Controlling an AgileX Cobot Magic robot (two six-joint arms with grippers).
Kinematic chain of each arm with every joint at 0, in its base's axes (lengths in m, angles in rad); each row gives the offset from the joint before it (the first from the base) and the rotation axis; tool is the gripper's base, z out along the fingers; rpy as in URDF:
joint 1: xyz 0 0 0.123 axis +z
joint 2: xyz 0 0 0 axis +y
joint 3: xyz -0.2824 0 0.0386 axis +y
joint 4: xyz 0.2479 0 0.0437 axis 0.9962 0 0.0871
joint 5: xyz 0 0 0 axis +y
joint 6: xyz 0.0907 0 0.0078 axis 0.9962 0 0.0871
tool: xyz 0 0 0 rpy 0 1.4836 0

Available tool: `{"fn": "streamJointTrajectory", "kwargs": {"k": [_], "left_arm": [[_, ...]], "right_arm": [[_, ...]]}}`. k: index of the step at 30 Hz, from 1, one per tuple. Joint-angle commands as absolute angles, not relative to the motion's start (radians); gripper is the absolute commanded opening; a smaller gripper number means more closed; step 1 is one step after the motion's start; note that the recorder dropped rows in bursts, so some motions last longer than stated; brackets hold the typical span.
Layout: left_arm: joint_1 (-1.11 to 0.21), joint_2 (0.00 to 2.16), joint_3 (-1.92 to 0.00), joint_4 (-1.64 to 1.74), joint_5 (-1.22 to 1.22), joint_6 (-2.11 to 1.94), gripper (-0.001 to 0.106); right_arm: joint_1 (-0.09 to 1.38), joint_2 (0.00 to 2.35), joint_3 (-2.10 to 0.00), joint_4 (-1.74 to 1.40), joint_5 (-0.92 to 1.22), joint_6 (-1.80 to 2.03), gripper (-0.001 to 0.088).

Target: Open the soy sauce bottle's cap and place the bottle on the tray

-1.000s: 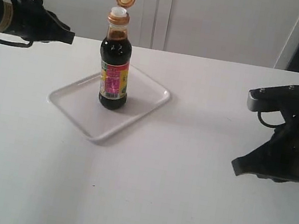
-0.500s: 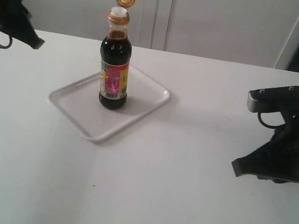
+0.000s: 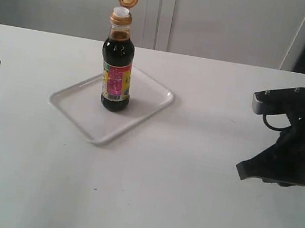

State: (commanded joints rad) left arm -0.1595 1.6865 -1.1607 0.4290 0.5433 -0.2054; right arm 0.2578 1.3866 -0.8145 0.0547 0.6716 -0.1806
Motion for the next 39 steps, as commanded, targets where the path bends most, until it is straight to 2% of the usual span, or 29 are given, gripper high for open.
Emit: {"fn": "streamJointTrajectory", "kwargs": {"k": [4,10,20,29,39], "left_arm": [[-0.160,1.687,-1.161,0.093,0.612,0.044,0.000],[-0.160,1.675,-1.161,-0.078,0.677,0.184,0.000],[-0.160,1.524,-1.090,-0.104,0.614,0.190,0.000],[-0.162,1.409,-0.978,-0.136,0.505,0.188,0.000],[-0.162,1.346,-0.917,-0.147,0.474,0.188,0.000]], "right_arm": [[0.258,1.387,-0.815,0.048,0.680,-0.181,0.0000],[0.256,1.383,-0.816,-0.037,0.744,-0.152,0.0000],[0.099,1.208,-0.816,-0.064,0.713,-0.070,0.0000],[0.098,0.952,-0.720,-0.067,0.486,-0.018,0.0000],[0.098,0.759,-0.606,-0.067,0.396,-0.018,0.0000]]}}
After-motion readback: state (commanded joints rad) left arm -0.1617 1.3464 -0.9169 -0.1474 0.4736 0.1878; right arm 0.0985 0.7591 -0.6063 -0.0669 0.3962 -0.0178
